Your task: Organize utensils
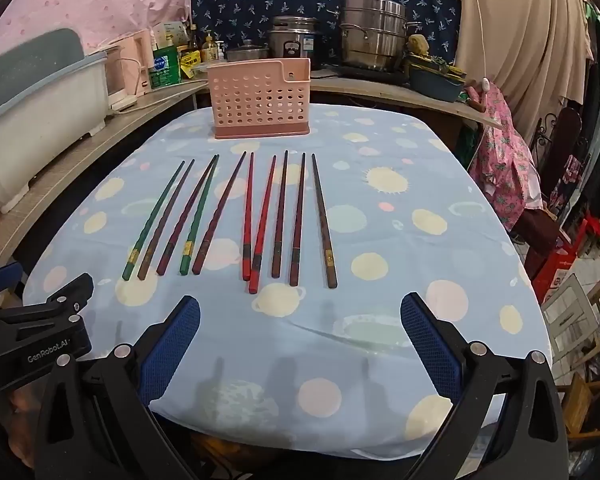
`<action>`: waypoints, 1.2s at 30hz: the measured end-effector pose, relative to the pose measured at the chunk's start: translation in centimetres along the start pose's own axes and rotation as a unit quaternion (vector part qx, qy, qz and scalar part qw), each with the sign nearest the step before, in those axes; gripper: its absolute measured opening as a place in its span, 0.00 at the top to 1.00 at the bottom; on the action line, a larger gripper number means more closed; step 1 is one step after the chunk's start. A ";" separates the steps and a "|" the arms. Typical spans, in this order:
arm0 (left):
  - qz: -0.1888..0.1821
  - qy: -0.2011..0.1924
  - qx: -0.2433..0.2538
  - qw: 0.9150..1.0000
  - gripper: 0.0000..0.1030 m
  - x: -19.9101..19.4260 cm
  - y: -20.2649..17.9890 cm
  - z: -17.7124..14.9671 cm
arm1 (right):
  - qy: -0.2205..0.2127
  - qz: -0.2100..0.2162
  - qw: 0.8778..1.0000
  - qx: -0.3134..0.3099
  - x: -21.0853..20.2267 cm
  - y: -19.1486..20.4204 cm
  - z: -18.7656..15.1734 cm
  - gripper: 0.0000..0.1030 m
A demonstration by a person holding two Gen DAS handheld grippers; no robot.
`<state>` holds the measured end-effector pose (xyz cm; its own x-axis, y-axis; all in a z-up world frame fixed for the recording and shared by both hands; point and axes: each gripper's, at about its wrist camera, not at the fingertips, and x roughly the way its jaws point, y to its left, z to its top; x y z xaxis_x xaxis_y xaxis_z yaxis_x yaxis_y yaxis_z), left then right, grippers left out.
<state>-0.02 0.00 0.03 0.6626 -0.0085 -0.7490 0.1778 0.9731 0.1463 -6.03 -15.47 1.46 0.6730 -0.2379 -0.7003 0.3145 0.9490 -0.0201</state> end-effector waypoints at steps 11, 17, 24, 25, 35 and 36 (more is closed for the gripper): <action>0.002 -0.003 0.000 1.000 0.07 0.2 -0.2 -0.2 | 0.000 0.003 1.000 0.002 0.1 -0.1 0.0 0.06; 0.002 -0.010 -0.005 1.000 0.07 -0.2 0.1 -0.2 | -0.001 0.002 1.000 0.001 0.0 -0.1 -0.1 0.06; 0.002 -0.013 -0.008 1.000 0.07 -0.4 0.1 -0.1 | 0.000 0.005 1.000 0.004 0.1 -0.2 -0.1 0.06; 0.002 -0.014 -0.008 1.000 0.07 -0.4 0.1 -0.1 | 0.000 0.005 1.000 0.003 0.1 -0.2 -0.1 0.06; -0.011 -0.013 -0.011 1.000 0.07 -0.5 0.1 -0.3 | 0.000 0.005 1.000 0.005 0.1 -0.1 -0.1 0.06; -0.011 -0.014 -0.010 1.000 0.07 -0.5 0.1 -0.3 | -0.001 0.005 1.000 0.004 0.1 -0.1 -0.2 0.06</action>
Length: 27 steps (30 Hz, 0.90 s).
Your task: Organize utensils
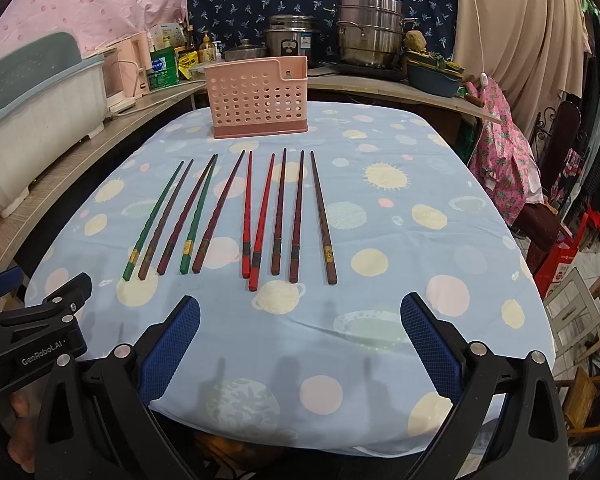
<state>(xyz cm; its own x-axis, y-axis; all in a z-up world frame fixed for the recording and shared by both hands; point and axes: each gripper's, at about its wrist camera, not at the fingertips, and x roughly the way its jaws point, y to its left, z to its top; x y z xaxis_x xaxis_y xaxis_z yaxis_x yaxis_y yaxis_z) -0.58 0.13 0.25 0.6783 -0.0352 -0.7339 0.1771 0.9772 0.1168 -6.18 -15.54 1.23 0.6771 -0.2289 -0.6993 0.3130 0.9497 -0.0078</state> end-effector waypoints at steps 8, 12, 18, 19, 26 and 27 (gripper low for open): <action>0.000 -0.001 0.001 1.000 0.07 0.0 -0.1 0.0 | 0.001 0.000 1.000 0.002 0.0 -0.1 0.1 0.06; 0.002 -0.003 0.002 1.000 0.07 -0.1 -0.1 -0.1 | 0.001 0.001 1.000 0.002 0.0 -0.1 0.1 0.06; 0.007 -0.006 0.009 1.000 0.07 -0.3 -0.5 -0.1 | 0.001 0.001 1.000 0.003 -0.1 0.0 0.1 0.06; 0.009 -0.005 0.010 1.000 0.07 -0.4 -0.6 -0.1 | 0.001 0.001 1.000 0.002 -0.1 0.0 0.1 0.06; 0.005 0.000 0.006 1.000 0.07 -0.2 -0.4 -0.1 | 0.000 0.001 1.000 0.003 -0.1 0.0 0.1 0.06; 0.005 -0.001 0.006 1.000 0.07 -0.2 -0.4 -0.1 | 0.001 0.001 1.000 0.003 -0.1 0.0 0.1 0.06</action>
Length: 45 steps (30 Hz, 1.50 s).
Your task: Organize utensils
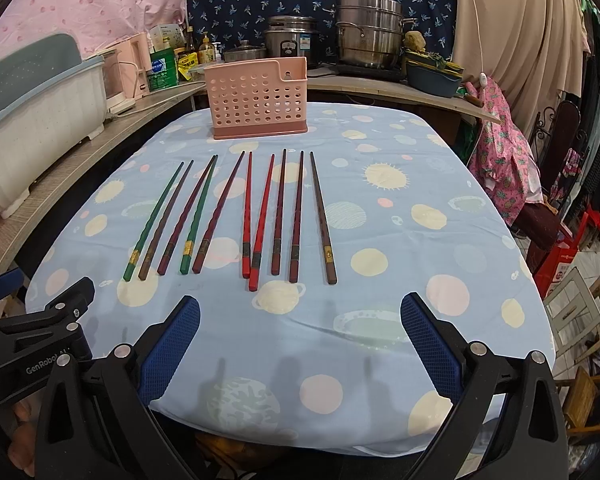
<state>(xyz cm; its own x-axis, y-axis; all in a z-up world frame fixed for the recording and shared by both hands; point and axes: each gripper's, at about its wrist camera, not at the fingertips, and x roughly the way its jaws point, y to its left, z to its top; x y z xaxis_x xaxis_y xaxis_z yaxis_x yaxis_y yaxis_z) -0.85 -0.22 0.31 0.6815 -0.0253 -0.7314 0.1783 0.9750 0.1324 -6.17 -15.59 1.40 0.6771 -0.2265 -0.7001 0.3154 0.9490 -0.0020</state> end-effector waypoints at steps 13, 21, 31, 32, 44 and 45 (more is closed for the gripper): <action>-0.002 0.000 -0.002 1.000 0.07 0.0 0.1 0.0 | -0.001 0.000 1.000 -0.001 0.0 0.0 -0.2 0.06; -0.002 0.000 -0.002 1.000 0.07 0.0 0.1 0.0 | -0.001 0.000 1.000 0.000 0.0 0.1 -0.2 0.06; -0.004 -0.002 -0.003 1.000 0.07 0.0 0.2 -0.1 | 0.000 0.001 1.000 0.000 0.0 0.1 -0.2 0.06; -0.005 -0.002 -0.003 1.000 0.07 0.0 0.2 -0.1 | 0.000 0.000 1.000 0.000 0.0 0.1 -0.2 0.06; -0.006 0.005 -0.004 1.000 0.07 0.1 0.1 -0.2 | 0.000 0.000 1.000 0.002 0.1 0.0 -0.1 0.06; -0.006 0.006 -0.005 1.000 0.07 0.2 0.1 -0.2 | 0.001 -0.001 1.000 0.003 0.2 -0.1 -0.1 0.06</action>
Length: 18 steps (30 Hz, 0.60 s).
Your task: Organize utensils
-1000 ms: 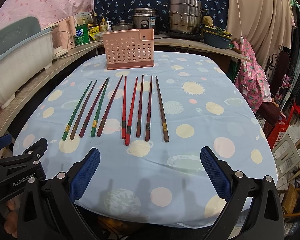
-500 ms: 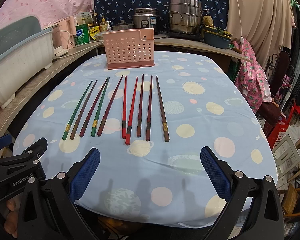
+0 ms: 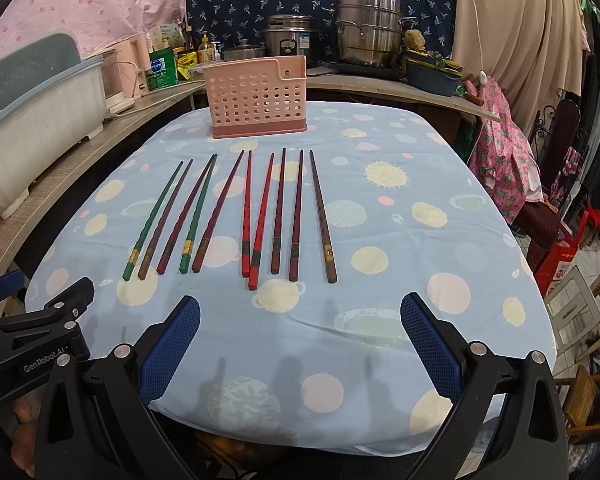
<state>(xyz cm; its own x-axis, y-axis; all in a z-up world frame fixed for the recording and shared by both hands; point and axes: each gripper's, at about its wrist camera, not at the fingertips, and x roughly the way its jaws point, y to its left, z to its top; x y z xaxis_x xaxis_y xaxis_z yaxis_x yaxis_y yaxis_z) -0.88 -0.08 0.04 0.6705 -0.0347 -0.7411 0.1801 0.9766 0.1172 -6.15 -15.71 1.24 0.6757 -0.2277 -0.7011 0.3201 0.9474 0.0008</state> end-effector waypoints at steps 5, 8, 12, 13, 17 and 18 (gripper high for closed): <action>-0.008 0.010 -0.009 1.000 0.07 0.7 0.3 0.3 | 0.002 -0.002 1.000 0.004 0.4 -0.5 -0.1 0.06; -0.008 0.015 -0.018 1.000 0.07 1.5 0.9 0.5 | 0.005 -0.006 1.000 0.009 0.9 -0.8 0.1 0.07; -0.006 0.020 -0.028 0.999 0.07 3.0 1.8 1.0 | 0.010 -0.007 1.000 0.016 1.7 -1.3 0.4 0.07; -0.008 0.021 -0.031 0.999 0.07 3.4 1.9 1.2 | 0.012 -0.008 1.000 0.018 2.0 -1.4 0.4 0.07; -0.015 0.023 -0.034 0.999 0.07 4.9 2.0 2.0 | 0.020 -0.012 1.000 0.020 3.2 -1.8 0.8 0.07; -0.013 0.025 -0.032 0.999 0.07 5.4 1.9 2.1 | 0.022 -0.012 0.999 0.020 3.5 -1.8 0.9 0.07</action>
<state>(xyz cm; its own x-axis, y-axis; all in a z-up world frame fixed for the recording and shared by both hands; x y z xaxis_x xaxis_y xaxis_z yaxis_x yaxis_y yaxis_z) 4.64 1.15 -2.36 0.6284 -0.0516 -0.7761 0.1495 0.9872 0.0554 -3.75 -18.40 -0.61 0.6383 -0.2393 -0.7316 0.3631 0.9317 0.0121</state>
